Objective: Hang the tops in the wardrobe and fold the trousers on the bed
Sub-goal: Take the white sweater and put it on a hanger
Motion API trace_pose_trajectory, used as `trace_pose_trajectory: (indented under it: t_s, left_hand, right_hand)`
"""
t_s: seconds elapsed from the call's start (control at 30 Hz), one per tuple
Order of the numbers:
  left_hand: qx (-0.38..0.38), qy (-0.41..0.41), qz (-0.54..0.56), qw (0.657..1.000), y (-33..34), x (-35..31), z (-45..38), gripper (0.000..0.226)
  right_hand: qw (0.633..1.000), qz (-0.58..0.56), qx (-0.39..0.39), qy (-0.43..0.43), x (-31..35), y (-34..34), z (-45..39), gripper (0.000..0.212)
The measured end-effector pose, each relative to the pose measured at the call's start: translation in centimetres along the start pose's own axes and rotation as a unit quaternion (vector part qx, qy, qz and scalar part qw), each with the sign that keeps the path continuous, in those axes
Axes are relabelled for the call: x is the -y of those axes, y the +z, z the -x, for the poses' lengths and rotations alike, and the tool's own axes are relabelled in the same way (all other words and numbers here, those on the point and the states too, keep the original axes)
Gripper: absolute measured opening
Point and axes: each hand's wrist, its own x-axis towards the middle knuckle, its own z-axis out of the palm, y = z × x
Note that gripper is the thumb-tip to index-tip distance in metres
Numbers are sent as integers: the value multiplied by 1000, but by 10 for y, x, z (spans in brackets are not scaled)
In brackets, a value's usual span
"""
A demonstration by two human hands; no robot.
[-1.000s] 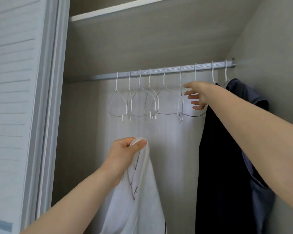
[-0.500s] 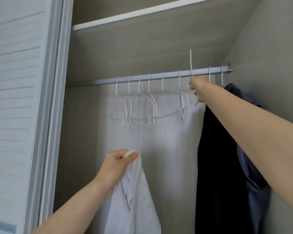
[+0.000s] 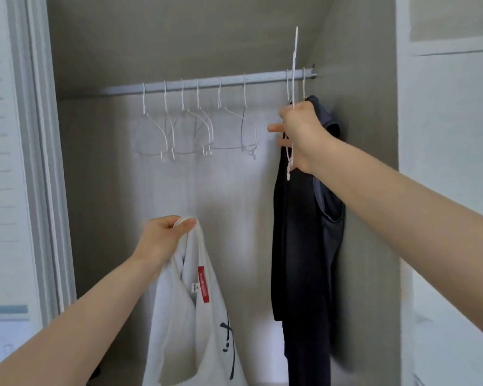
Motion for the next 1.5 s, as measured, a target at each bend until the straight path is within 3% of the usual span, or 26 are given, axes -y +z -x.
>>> trace_pose_trajectory:
  t_s: [0.1,0.33,0.57,0.7,0.9,1.1,1.3,1.5]
  left_hand:
    - [3,4,-39,999,1,5,14,45]
    - [-43,-26,-51,997,-5,15,38,43]
    - [-53,-23,-97,994,-8,17,50,37]
    - [-59,-14,-136,989,-15,27,52,19]
    - [-80,6,-218,973,-28,40,53,17]
    - [-9,61,-181,982,-21,17,69,15]
    - [-51,93,-127,986,-16,-21,81,19]
    - [-25,173,-117,978,14,-49,91,20]
  right_hand:
    - [998,34,45,3,-9,-19,48,13]
    - [973,-25,167,157,-24,-79,137,15]
    - [896,-82,332,285,-33,-119,154,8]
    - [859,-65,433,267,-30,-138,154,12]
    - [818,-80,508,259,-27,-169,140,17]
    - [817,-103,507,255,-60,-156,139,17]
    - [810,-156,498,268,-93,-131,146,15]
    - [805,-229,497,229,-117,-104,166,14]
